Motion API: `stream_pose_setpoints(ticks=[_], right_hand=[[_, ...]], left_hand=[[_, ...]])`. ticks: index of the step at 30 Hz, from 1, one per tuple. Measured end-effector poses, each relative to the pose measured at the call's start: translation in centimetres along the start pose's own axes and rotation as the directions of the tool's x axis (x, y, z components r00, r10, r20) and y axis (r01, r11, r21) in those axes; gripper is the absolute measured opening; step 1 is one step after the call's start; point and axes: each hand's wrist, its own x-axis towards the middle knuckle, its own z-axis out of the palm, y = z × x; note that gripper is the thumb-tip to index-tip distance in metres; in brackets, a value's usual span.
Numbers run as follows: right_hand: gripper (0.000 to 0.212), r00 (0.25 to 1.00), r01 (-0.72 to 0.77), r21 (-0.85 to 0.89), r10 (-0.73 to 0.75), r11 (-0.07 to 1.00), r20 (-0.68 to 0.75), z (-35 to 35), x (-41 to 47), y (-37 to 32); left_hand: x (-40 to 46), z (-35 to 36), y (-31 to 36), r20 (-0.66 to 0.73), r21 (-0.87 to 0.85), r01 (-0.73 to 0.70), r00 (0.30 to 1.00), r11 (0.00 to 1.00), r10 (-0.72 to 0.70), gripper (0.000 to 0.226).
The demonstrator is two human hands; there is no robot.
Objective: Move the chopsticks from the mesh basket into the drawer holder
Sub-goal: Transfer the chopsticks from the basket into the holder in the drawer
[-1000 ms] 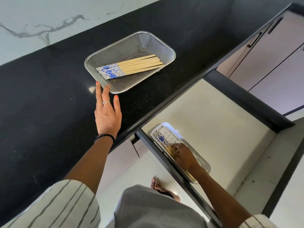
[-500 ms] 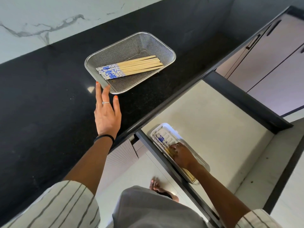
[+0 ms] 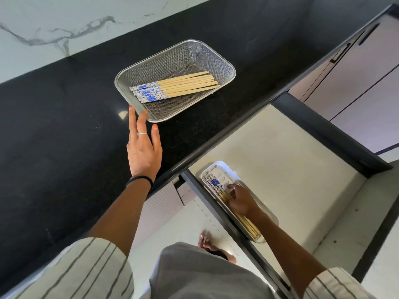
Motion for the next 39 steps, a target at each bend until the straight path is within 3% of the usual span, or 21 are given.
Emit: stream_pose_setpoints(ticks=[6,26,39], right_hand=[[0.035,0.997,-0.074,0.05,0.074,0.996,-0.004,0.5,0.5,0.0],[0.03,0.985,0.103,-0.035,-0.107,0.994,-0.134,0.9,0.8,-0.1],[0.023,0.99,0.104,-0.064,-0.11,0.992,-0.092,0.7,1.5,0.2]], left_hand=[[0.1,0.0,0.0,0.005,0.009,0.003,1.0,1.0,-0.003,0.047],[0.1,0.3,0.0,-0.006,0.026,0.013,1.0,1.0,-0.013,0.045],[0.1,0.4,0.1,-0.027,0.035,0.01,1.0,0.999,-0.009,0.047]])
